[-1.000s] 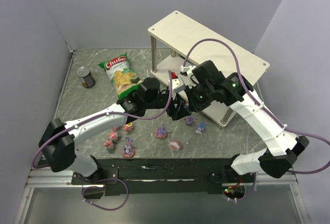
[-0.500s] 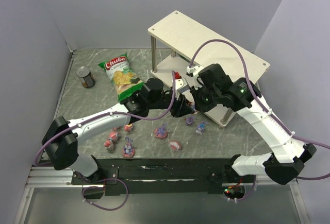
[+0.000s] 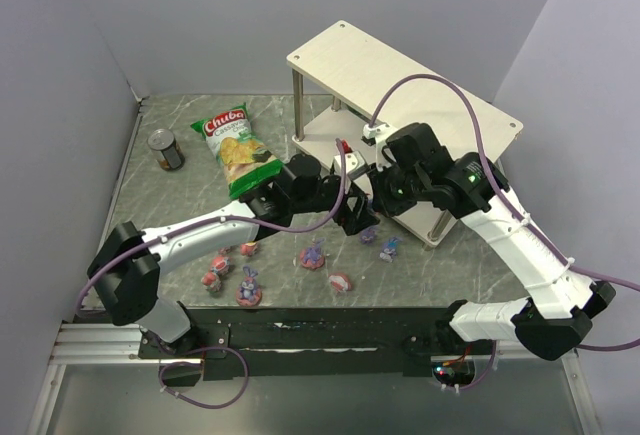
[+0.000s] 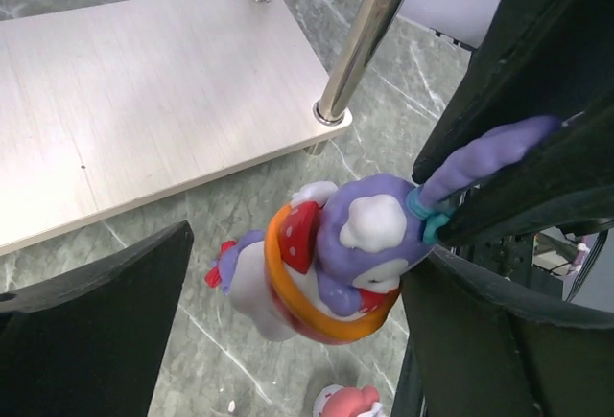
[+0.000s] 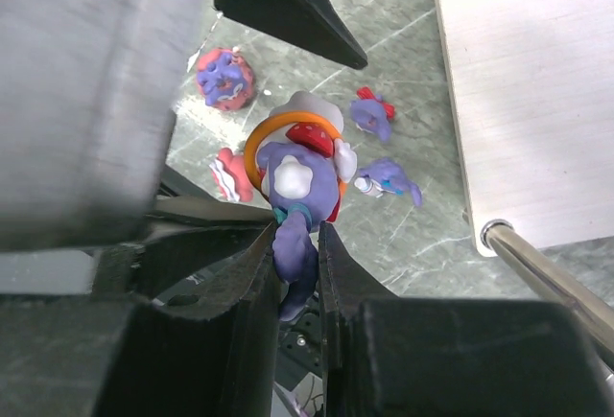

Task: Place and organize the plastic toys onto the shelf

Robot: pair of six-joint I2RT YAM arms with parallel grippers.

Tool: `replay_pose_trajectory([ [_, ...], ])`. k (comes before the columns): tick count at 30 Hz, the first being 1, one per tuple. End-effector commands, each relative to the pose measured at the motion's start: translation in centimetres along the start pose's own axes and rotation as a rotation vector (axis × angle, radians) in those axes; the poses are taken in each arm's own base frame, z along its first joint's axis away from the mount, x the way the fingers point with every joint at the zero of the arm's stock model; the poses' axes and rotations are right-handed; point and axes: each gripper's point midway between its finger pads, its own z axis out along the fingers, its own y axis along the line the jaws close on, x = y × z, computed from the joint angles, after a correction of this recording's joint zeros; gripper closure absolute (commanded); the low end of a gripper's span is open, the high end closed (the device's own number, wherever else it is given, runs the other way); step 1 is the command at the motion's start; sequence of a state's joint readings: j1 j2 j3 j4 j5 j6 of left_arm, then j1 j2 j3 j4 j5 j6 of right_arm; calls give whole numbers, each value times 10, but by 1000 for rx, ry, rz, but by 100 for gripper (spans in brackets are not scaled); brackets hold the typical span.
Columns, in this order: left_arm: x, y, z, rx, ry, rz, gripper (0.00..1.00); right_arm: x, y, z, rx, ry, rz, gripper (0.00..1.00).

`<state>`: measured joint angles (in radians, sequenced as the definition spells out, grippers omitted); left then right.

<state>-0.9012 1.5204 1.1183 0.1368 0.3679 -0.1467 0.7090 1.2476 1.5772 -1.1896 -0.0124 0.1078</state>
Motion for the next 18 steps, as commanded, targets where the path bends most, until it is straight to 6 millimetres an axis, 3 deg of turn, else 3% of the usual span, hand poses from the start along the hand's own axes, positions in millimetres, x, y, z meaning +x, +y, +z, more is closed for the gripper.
replay_pose_trajectory([
  [1,-3,6,8,-11,-29,25,16,-20,10,-19,-50,-100,19,99],
  [6,-3,6,10,-12,-34,23,38,-19,10,-17,-49,-91,20,99],
  [7,-5,7,11,-15,-38,24,50,-20,9,-16,-44,-90,22,98],
  [11,-6,8,13,-21,-44,8,80,-21,6,-16,-26,-93,24,95],
  [13,-4,8,14,-23,-48,-13,90,-22,4,-16,-13,-94,29,87],
  [14,-3,10,14,-29,-51,-22,92,-23,3,-16,-6,-96,36,77],
  [17,-3,12,16,-45,-72,-57,99,-24,-4,-16,37,-102,45,67],
  [18,-7,13,17,-53,-91,-73,99,-23,-6,-16,48,-102,51,52],
])
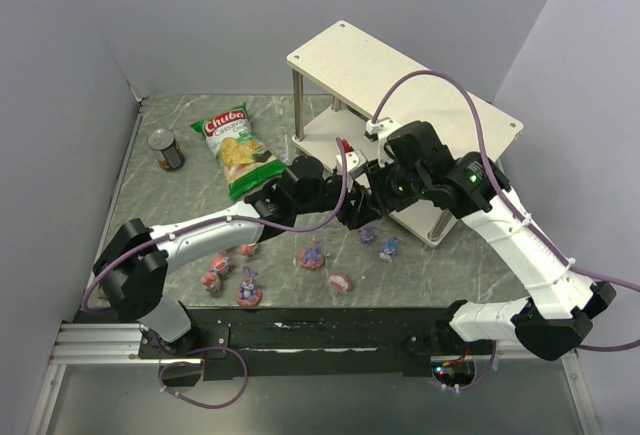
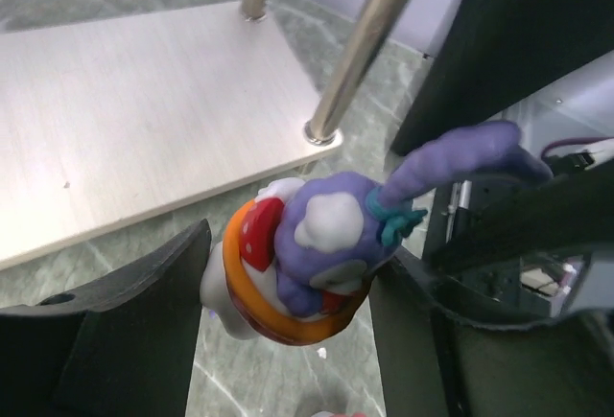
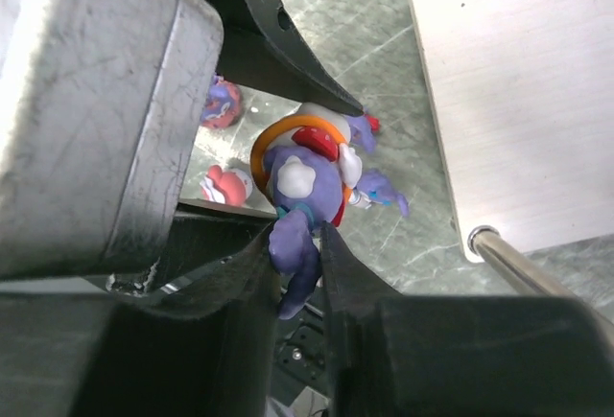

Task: Place and organize the plastic toys onto the shelf

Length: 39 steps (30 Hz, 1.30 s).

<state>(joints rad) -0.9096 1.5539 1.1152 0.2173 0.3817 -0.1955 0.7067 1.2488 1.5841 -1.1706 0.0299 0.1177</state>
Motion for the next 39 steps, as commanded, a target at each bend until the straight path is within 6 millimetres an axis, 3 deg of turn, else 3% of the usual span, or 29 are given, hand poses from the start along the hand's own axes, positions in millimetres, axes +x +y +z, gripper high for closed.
replay_pose_trajectory([
  [1,-2,18,6,-84,-60,-50,99,-17,-1,-18,15,-81,46,46],
  [2,-3,19,6,-87,-67,-55,99,-19,-3,-19,28,-95,54,34],
  [5,-7,20,8,-94,-92,-75,99,-25,-6,-30,42,-151,89,14],
  [8,-12,21,9,-97,-120,-91,99,-31,-11,-44,66,-202,145,7],
  [13,-17,22,18,-88,-159,-123,99,-34,-19,-64,102,-261,219,6],
  [19,-18,28,49,-55,-205,-196,99,-55,-25,-100,109,-388,288,5],
  [24,0,36,81,-77,-203,-218,99,-68,-21,-123,58,-514,259,5],
  [25,-7,39,86,-97,-222,-209,99,-68,-20,-128,45,-535,239,5],
  [27,3,41,101,-104,-193,-205,99,-67,-16,-129,19,-529,231,4],
  [28,-6,40,107,-96,-200,-201,99,-65,-14,-129,12,-520,223,4],
  [29,6,44,116,-98,-178,-202,99,-61,-14,-124,10,-503,219,4],
  [31,-1,44,128,-91,-189,-201,99,-56,-12,-123,0,-504,218,4],
  [32,15,49,137,-96,-161,-214,99,-54,-12,-121,-2,-496,216,4],
  [37,20,40,162,-70,-173,-254,99,-44,-17,-130,14,-502,221,4],
  [39,34,37,172,-85,-152,-262,99,-40,-18,-132,16,-501,223,4],
])
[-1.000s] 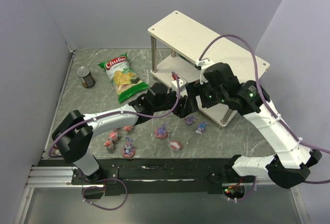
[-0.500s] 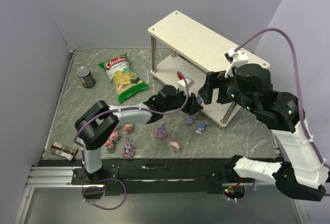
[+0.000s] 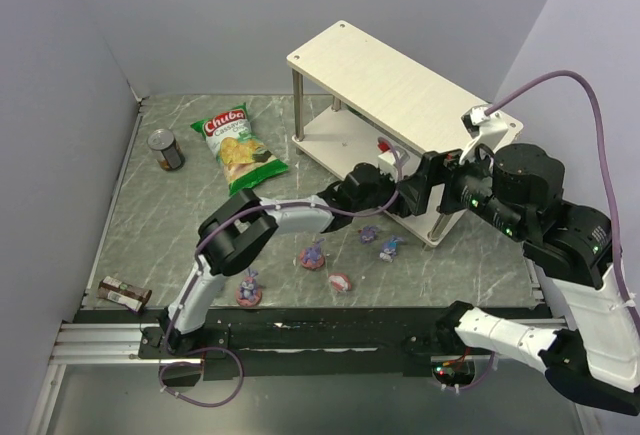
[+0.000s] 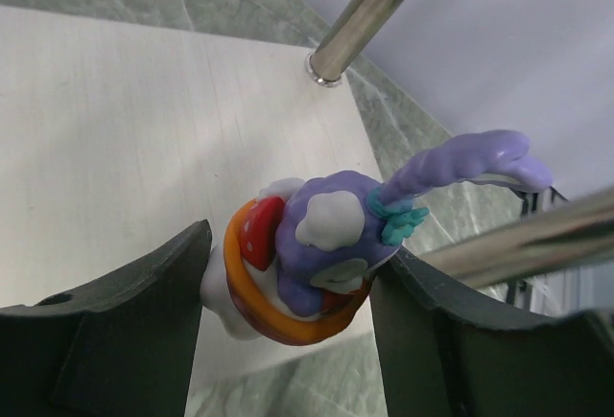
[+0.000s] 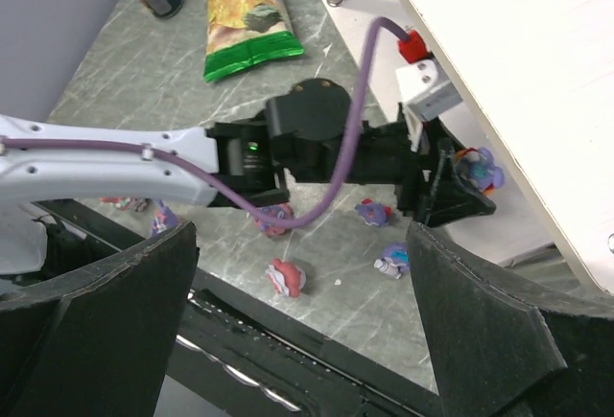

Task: Place and organize the plastic toys onto the shelf

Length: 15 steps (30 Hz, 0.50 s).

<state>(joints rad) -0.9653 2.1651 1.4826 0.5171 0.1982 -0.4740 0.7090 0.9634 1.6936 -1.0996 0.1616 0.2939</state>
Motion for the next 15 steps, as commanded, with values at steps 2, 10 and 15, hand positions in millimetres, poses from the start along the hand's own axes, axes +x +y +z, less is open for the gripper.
replay_pose_trajectory([
  [2,1,-22,23,21,-57,-17,99,4,-5,-7,11,-5,-9,4],
  [10,21,-24,33,4,-79,-85,99,16,-12,-7,39,24,-13,4],
  [15,31,-23,34,11,-73,-102,90,21,-13,-3,44,37,-9,4],
])
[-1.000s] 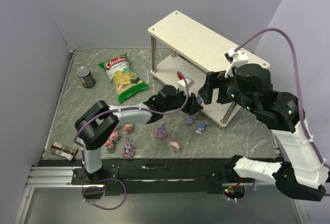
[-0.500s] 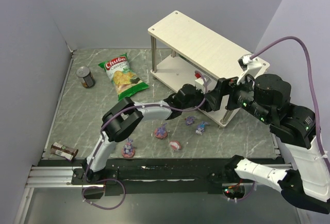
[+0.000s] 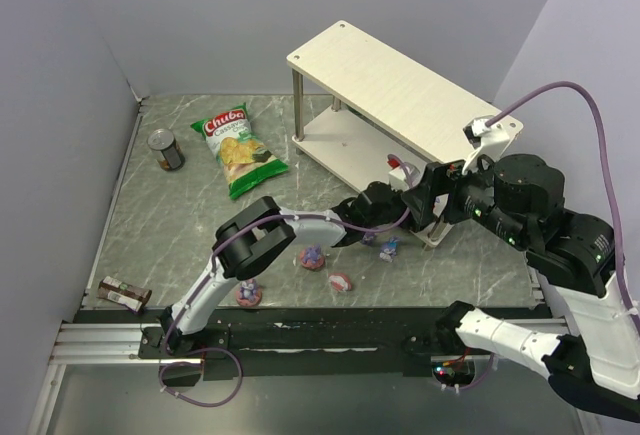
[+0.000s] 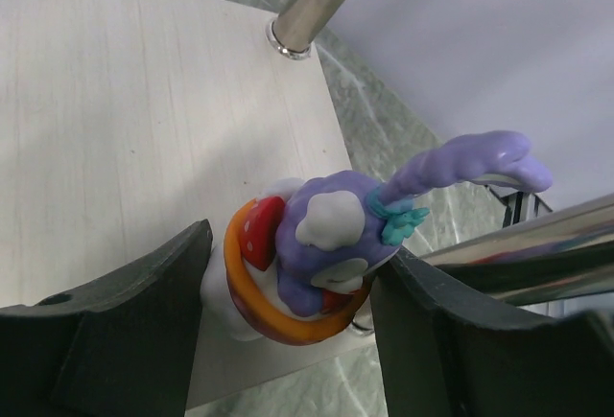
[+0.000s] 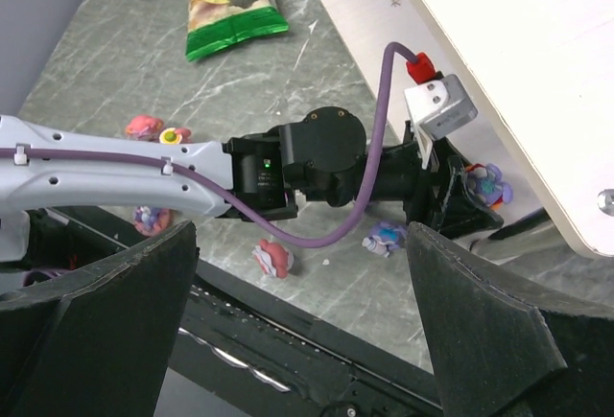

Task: Place and organize the plastic toys onto the shelf

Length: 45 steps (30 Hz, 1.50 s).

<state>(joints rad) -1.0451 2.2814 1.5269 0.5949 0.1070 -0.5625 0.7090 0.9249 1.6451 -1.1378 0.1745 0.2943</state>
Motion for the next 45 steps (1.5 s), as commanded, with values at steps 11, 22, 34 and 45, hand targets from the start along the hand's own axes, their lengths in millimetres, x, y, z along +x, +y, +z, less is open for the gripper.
replay_pose_trajectory([
  [11,3,11,8,-54,-65,183,74,12,-9,5,45,25,6,4],
  [22,17,17,6,-57,-58,143,51,19,-9,11,55,56,-1,4],
  [34,20,15,7,-56,-44,183,26,23,-10,13,54,68,-2,5],
  [45,17,18,7,-86,-57,185,19,26,-10,15,55,75,2,5],
])
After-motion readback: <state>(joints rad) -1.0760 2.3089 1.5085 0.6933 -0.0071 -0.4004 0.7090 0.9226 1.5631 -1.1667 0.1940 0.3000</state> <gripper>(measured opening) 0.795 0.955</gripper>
